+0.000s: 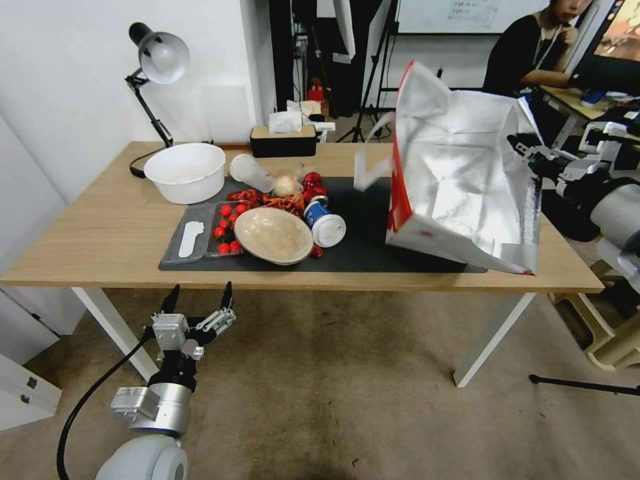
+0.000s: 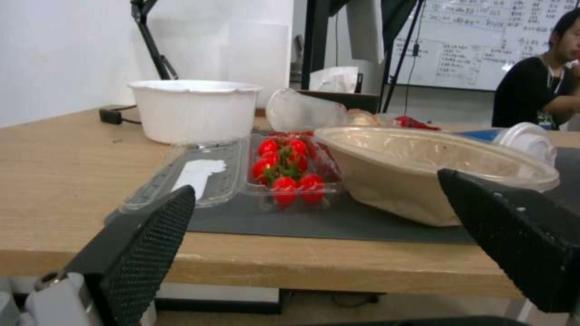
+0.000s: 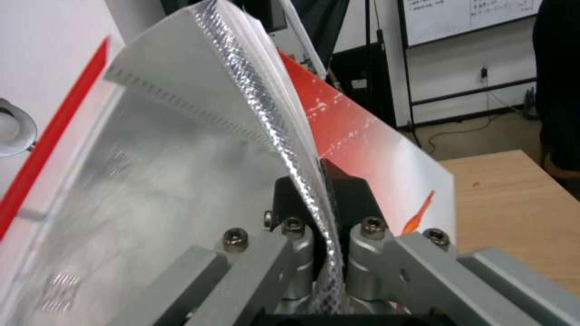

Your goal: Pick up the food delivery bag from the floor and place it on the table.

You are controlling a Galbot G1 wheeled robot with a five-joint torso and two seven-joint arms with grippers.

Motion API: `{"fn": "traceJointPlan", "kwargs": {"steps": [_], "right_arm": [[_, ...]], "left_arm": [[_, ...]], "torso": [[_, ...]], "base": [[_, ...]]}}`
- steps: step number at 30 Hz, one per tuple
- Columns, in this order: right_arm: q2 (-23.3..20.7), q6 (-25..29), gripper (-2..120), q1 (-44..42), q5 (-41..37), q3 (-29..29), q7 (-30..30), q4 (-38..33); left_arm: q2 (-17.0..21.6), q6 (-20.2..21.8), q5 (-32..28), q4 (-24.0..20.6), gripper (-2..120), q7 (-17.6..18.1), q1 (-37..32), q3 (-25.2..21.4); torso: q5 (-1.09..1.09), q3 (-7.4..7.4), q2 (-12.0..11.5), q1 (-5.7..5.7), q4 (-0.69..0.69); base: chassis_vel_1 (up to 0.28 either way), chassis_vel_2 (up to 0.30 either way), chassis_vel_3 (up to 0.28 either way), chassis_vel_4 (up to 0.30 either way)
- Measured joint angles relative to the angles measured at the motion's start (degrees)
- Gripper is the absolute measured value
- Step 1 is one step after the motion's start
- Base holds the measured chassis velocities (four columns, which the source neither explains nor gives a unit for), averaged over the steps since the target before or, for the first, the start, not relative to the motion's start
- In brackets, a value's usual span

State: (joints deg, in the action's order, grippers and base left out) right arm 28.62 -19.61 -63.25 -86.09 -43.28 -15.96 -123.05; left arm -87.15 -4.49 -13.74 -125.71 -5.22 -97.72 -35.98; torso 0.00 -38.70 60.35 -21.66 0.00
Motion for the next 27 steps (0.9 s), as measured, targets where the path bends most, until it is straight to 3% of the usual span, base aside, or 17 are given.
{"fn": "traceJointPlan", "kwargs": {"steps": [4,15,18,20,27], "right_arm": [[0.2,0.1,0,0.0,0.5,0.2,0.3,0.7],[0.8,0.6,43,0.3,1.9,0.5,1.1,2.3],[0.7,0.9,50,0.5,2.0,0.3,1.3,2.3],[0.6,2.0,62,0.7,2.6,-0.4,1.6,2.1],[0.2,5.6,86,0.5,7.0,-2.2,3.9,1.3]], "left_arm": [[0.0,0.0,0.0,0.1,100,0.0,0.1,0.0],[0.0,-0.2,0.0,0.2,100,-0.3,0.0,0.1],[-0.1,-0.4,-0.1,0.2,100,-0.5,-0.1,0.1],[-0.1,-0.7,-0.1,0.2,100,-0.6,-0.3,0.0],[-0.1,-0.9,-0.1,0.1,100,-0.8,-0.3,0.1]], "torso": [[0.0,0.0,0.0,0.0,0.0],[0.0,0.01,0.0,0.0,0.0],[0.0,0.01,0.0,0.0,0.0],[0.0,0.01,0.0,0.01,0.0],[0.0,0.01,0.0,0.0,0.0]], "base": [[0.0,0.0,0.0,0.0],[0.0,0.0,0.0,0.0],[0.0,0.0,0.0,0.0],[0.0,0.0,0.0,0.0],[0.0,0.0,0.0,0.0]]}}
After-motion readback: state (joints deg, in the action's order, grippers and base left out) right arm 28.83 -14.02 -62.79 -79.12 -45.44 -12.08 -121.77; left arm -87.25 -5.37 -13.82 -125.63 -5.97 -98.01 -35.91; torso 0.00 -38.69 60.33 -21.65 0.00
